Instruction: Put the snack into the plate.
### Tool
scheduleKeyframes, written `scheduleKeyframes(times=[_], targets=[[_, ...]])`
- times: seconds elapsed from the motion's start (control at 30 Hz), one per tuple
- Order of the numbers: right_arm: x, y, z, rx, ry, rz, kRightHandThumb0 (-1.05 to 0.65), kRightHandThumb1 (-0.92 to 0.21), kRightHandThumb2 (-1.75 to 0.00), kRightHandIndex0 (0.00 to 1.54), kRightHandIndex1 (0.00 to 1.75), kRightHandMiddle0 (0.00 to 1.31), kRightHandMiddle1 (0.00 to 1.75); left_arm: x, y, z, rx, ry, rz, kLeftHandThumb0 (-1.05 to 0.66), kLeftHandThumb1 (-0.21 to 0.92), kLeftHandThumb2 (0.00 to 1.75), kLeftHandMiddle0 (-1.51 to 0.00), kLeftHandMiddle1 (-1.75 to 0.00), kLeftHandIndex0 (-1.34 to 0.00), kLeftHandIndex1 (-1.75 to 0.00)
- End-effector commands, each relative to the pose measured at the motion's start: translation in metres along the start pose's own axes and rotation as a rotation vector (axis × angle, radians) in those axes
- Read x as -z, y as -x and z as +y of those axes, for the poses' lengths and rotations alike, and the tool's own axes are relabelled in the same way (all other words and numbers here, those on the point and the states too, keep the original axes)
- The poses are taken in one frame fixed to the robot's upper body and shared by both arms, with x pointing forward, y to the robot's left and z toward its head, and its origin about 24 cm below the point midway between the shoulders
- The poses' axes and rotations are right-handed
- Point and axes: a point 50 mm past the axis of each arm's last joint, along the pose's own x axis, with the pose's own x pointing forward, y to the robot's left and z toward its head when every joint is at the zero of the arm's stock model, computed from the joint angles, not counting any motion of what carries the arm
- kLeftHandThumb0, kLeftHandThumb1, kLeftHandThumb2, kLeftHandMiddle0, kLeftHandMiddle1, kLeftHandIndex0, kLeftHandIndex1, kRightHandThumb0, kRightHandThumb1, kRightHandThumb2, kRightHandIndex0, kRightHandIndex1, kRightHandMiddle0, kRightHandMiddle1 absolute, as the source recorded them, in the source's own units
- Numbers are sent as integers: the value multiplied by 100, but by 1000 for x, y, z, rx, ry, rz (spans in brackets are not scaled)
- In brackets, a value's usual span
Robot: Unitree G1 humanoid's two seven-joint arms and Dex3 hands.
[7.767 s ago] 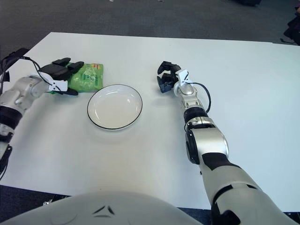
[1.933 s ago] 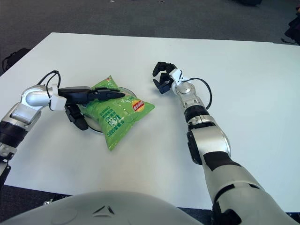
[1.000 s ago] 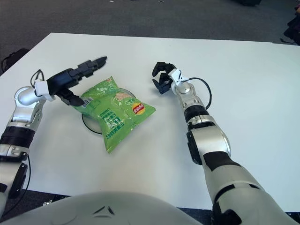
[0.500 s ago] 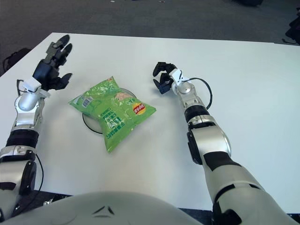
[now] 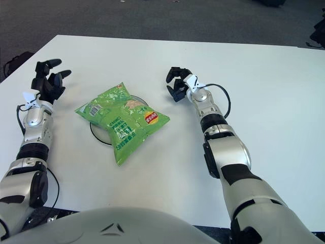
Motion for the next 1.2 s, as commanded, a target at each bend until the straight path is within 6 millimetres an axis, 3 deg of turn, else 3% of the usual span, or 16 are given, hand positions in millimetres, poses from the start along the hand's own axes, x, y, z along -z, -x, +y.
scheduleKeyframes(times=[0.0,0.17,0.47,0.87,1.17], targets=[[50,18,20,-68,11,195,-1,0,-165,83,175,68,166,6,-5,0,-54,32,73,-38,73,78,-61,-163,-31,-174],[51,19,17,-39,10,192,-1,1,-166,83,175,69,165,16,-6,2,-81,13,153,-39,66,87,-69,-173,-35,-175],[54,21,12,41,-31,196,-1,3,-170,85,175,68,170,32,-5,-3,-41,-5,277,-40,61,95,-81,-175,-39,-175],[57,23,1,203,-249,190,-1,-5,-158,84,162,60,175,39,-6,-16,67,49,345,-40,59,97,-83,-175,-40,-175],[59,24,-12,338,-333,214,-1,-9,-155,80,165,57,175,43,-8,-27,89,38,402,-41,58,99,-82,-175,-41,-175]])
